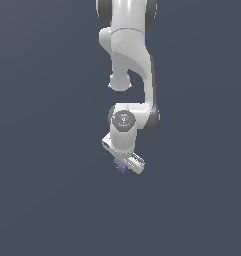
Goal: Pick up the object and move it to a goal position.
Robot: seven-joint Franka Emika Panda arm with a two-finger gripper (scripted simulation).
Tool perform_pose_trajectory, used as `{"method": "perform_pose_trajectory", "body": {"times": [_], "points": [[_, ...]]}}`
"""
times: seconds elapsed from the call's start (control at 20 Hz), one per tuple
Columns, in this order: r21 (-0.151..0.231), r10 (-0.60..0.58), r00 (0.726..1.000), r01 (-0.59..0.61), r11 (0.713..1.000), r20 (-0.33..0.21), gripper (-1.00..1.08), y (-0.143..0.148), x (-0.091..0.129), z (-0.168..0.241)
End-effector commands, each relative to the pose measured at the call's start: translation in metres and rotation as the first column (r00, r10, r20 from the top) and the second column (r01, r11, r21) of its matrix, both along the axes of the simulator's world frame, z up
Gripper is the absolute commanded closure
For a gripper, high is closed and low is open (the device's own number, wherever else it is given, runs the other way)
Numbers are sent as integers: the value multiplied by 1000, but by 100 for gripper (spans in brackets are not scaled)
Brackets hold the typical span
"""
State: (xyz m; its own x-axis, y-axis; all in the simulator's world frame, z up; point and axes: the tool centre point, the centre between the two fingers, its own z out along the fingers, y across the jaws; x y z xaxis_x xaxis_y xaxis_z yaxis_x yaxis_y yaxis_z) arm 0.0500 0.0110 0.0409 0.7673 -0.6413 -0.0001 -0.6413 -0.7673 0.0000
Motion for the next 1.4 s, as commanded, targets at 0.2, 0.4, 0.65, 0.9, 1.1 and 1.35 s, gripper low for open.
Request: {"method": "perform_pose_trajectory", "body": {"times": [0.2,0.4,0.65,0.9,1.1,1.35], "points": [[0,0,1000,0,1000,0,108,0,0,0],[0,1,1000,-1,1000,3,108,-1,1,1],[1,10,999,-10,1000,38,108,-14,10,18],[2,29,994,-29,1000,107,108,-41,27,53],[2,48,982,-50,999,182,108,-70,43,92],[0,77,953,-81,997,292,108,-112,63,152]]}}
